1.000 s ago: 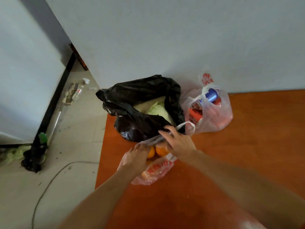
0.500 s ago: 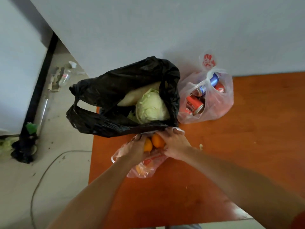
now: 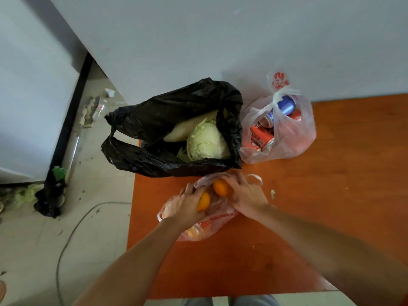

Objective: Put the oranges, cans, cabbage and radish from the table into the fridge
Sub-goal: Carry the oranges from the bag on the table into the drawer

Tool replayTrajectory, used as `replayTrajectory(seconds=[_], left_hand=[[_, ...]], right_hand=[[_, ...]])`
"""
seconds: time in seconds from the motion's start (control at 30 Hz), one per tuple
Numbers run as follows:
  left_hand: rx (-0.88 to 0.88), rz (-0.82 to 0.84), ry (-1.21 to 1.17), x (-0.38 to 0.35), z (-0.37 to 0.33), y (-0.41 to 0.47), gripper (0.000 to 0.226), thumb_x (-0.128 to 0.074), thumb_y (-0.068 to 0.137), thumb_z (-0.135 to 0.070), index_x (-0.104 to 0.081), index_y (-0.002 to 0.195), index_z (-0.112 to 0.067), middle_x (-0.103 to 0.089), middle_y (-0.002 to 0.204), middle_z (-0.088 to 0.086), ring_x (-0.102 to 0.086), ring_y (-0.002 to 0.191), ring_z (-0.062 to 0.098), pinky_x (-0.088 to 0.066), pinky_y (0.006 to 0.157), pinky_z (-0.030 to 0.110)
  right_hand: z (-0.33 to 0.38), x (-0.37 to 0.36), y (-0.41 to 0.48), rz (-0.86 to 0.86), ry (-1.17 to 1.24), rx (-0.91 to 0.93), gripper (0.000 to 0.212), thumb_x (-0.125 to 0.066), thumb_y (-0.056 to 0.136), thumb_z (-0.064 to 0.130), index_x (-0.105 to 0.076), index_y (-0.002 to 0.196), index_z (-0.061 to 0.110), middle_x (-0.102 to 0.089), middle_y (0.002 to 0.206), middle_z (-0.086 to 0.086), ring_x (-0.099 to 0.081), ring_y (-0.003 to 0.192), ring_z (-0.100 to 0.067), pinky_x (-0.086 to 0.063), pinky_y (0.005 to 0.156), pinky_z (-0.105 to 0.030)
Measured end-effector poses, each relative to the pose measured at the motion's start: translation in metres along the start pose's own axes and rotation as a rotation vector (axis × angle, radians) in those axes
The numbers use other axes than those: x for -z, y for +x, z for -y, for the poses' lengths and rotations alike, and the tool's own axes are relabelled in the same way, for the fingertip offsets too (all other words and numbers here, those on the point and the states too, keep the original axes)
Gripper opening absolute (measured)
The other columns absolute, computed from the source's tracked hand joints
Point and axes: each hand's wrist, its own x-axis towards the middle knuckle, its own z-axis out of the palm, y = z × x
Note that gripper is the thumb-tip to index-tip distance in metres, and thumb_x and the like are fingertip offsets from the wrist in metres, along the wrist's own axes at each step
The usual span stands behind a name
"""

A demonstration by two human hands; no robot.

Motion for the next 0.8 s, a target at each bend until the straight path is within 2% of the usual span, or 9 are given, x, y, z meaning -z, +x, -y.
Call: replayTrajectory(seconds=[0.07,0.13,0.2,0.27,0.37,0.5,0.6,0.67,0.8], left_hand=[[-0.019,-0.019,-0.001,0.001,-0.001,-0.006,0.077,-0.067,0.075,-0.054,-0.032,0.138,-0.028,-0.035,0.13,0.005,-0.048,0.116,0.03,-0.051,0.081,0.044],[-0.029,-0.045,-0.028,0.001,0.002,-0.013,0.077,-0.067,0.074,-0.056,-0.033,0.137,-0.027,-0.034,0.129,0.004,-0.046,0.118,0.028,-0.051,0.084,0.042],[-0.05,-0.083,-0.04,0.0,0.007,-0.021,0.076,-0.068,0.075,-0.053,-0.035,0.136,-0.024,-0.033,0.129,0.004,-0.043,0.12,0.028,-0.049,0.088,0.041],[-0.073,-0.116,-0.026,-0.001,0.012,-0.029,0.073,-0.071,0.074,-0.047,-0.037,0.133,-0.021,-0.033,0.128,0.004,-0.043,0.121,0.029,-0.047,0.091,0.041],[-0.099,-0.148,-0.046,0.001,0.018,-0.047,0.067,-0.071,0.077,-0.039,-0.037,0.13,-0.016,-0.034,0.132,0.005,-0.043,0.121,0.027,-0.045,0.096,0.038],[-0.117,-0.145,-0.082,0.011,0.033,-0.071,0.068,-0.073,0.078,-0.032,-0.034,0.132,-0.018,-0.039,0.139,0.002,-0.04,0.124,0.022,-0.045,0.095,0.033],[-0.148,-0.17,-0.034,0.023,0.044,-0.083,0.071,-0.076,0.075,-0.03,-0.034,0.132,-0.02,-0.04,0.139,0.0,-0.042,0.123,0.022,-0.048,0.092,0.032],[-0.176,-0.189,-0.015,0.033,0.045,-0.089,0.068,-0.074,0.077,-0.028,-0.035,0.132,-0.02,-0.042,0.136,0.0,-0.043,0.12,0.021,-0.047,0.09,0.032],[-0.239,-0.2,0.021,0.049,0.038,-0.097,0.065,-0.072,0.077,-0.029,-0.034,0.128,-0.02,-0.043,0.129,0.001,-0.043,0.116,0.022,-0.049,0.088,0.033]], right_hand=[[0.006,-0.005,-0.002,-0.046,-0.111,0.126,0.073,-0.067,0.068,0.013,-0.039,0.133,0.032,-0.046,0.134,-0.011,-0.057,0.102,-0.04,-0.052,0.059,-0.042],[0.017,-0.007,0.003,0.006,-0.164,0.132,0.072,-0.064,0.074,0.012,-0.038,0.138,0.032,-0.042,0.137,-0.013,-0.054,0.109,-0.041,-0.051,0.063,-0.043],[0.029,-0.011,0.012,0.093,-0.205,0.025,0.078,-0.062,0.08,0.014,-0.025,0.145,0.033,-0.031,0.144,-0.015,-0.049,0.117,-0.04,-0.05,0.075,-0.044],[0.043,-0.014,0.019,0.136,-0.227,-0.084,0.08,-0.061,0.084,0.014,-0.016,0.147,0.032,-0.024,0.148,-0.02,-0.05,0.118,-0.039,-0.049,0.08,-0.043],[0.057,-0.02,0.023,0.1,-0.19,-0.235,0.076,-0.062,0.087,0.015,-0.015,0.146,0.02,-0.038,0.139,-0.023,-0.058,0.109,-0.038,-0.051,0.079,-0.043],[0.067,-0.008,0.012,0.057,-0.043,-0.41,0.073,-0.071,0.083,0.029,-0.029,0.139,0.01,-0.048,0.127,-0.016,-0.058,0.108,-0.038,-0.049,0.08,-0.042],[0.075,0.012,-0.004,-0.07,-0.015,-0.421,0.059,-0.071,0.08,0.031,-0.042,0.126,0.009,-0.055,0.118,-0.013,-0.06,0.104,-0.038,-0.047,0.077,-0.041],[0.08,0.023,-0.015,-0.083,0.038,-0.417,0.054,-0.07,0.08,0.029,-0.044,0.124,0.01,-0.061,0.109,-0.013,-0.062,0.098,-0.037,-0.047,0.075,-0.04],[0.082,0.029,-0.039,-0.052,0.379,-0.499,0.038,-0.073,0.076,0.026,-0.058,0.109,0.011,-0.064,0.095,-0.01,-0.063,0.086,-0.028,-0.051,0.072,-0.039]])
